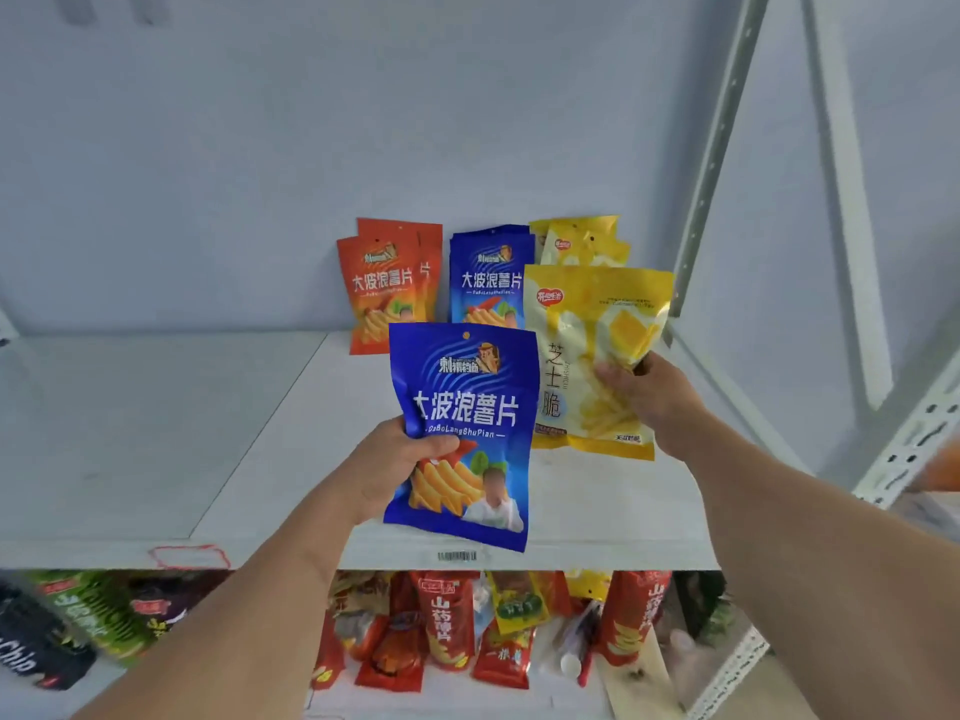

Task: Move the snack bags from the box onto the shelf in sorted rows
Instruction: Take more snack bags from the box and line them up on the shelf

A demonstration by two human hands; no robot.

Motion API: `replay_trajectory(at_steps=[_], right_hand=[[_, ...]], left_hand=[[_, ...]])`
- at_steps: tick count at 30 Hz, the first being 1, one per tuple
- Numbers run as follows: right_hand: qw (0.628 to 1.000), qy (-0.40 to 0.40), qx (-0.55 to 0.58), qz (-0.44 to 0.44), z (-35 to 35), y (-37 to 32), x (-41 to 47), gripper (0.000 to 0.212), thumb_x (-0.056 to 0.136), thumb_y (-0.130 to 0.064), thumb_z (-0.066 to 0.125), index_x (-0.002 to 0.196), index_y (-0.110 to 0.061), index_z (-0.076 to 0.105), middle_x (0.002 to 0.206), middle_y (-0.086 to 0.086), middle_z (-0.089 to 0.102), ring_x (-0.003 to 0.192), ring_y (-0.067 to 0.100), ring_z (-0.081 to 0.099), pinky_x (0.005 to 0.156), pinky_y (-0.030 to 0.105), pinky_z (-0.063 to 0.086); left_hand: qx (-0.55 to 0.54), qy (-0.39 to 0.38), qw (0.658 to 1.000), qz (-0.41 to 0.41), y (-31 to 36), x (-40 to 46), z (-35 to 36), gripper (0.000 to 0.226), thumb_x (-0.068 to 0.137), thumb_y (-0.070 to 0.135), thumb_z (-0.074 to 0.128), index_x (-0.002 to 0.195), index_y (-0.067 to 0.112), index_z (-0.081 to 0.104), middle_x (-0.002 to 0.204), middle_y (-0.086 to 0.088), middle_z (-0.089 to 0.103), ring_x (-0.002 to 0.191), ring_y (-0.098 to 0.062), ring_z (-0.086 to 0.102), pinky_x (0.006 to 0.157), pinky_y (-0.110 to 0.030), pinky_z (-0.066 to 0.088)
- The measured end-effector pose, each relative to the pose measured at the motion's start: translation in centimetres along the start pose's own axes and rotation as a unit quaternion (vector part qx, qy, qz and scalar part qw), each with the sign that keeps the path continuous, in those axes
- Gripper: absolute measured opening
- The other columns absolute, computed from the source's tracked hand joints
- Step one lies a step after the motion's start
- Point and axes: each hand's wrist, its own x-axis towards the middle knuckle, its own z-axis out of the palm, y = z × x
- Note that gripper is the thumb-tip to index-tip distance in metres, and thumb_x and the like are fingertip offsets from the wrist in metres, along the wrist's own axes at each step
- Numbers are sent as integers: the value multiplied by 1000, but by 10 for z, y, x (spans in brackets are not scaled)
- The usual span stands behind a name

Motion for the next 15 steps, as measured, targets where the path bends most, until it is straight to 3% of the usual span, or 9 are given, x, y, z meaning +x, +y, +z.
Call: replay_trajectory(at_steps=[9,15], right_hand=[[1000,-5,-8,5,-8,21,152,46,87,-40,75,125,-18,62,110,-2,68,106,26,64,96,45,53],[999,-26,-6,23,-6,32,232,57,83,-46,77,131,-23,59,120,-2,67,111,26,62,101,49,51]], left_hand=[[-8,37,999,-8,22,130,20,30,89,10,71,119,9,65,107,-9,77,103,-26,73,91,-42,57],[-8,52,999,-12,34,190,33,24,91,9,69,115,11,67,101,-4,79,94,-20,75,75,-30,59]])
